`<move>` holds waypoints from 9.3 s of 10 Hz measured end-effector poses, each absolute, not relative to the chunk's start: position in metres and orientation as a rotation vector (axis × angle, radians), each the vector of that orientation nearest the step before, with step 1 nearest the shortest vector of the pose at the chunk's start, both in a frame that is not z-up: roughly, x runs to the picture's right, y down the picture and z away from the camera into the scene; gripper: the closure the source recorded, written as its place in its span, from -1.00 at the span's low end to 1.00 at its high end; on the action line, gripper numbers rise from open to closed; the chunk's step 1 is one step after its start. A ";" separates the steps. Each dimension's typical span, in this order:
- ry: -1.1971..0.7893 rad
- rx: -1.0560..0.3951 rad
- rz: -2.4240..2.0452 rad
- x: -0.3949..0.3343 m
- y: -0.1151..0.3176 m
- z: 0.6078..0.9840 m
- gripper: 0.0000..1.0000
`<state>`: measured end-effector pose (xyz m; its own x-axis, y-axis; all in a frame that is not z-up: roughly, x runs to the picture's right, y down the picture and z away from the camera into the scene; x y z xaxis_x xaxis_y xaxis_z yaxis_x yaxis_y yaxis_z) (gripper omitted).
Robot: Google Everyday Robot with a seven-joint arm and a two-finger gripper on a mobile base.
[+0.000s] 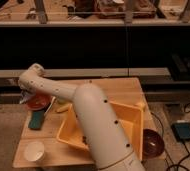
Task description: Wipe red bowl with towel
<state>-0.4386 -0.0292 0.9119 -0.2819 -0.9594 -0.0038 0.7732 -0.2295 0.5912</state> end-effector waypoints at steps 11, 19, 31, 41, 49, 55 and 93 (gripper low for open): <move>-0.569 0.323 -1.626 -0.325 0.018 0.925 1.00; -0.555 0.405 -1.645 -0.392 -0.033 0.933 1.00; -0.669 0.432 -1.698 -0.386 0.024 0.903 1.00; -0.472 0.381 -1.634 -0.341 -0.023 0.921 1.00; -0.565 0.482 -1.708 -0.420 -0.023 0.907 1.00; -0.642 0.476 -1.739 -0.422 0.018 0.894 1.00; -0.375 0.423 -1.638 -0.319 -0.024 0.915 1.00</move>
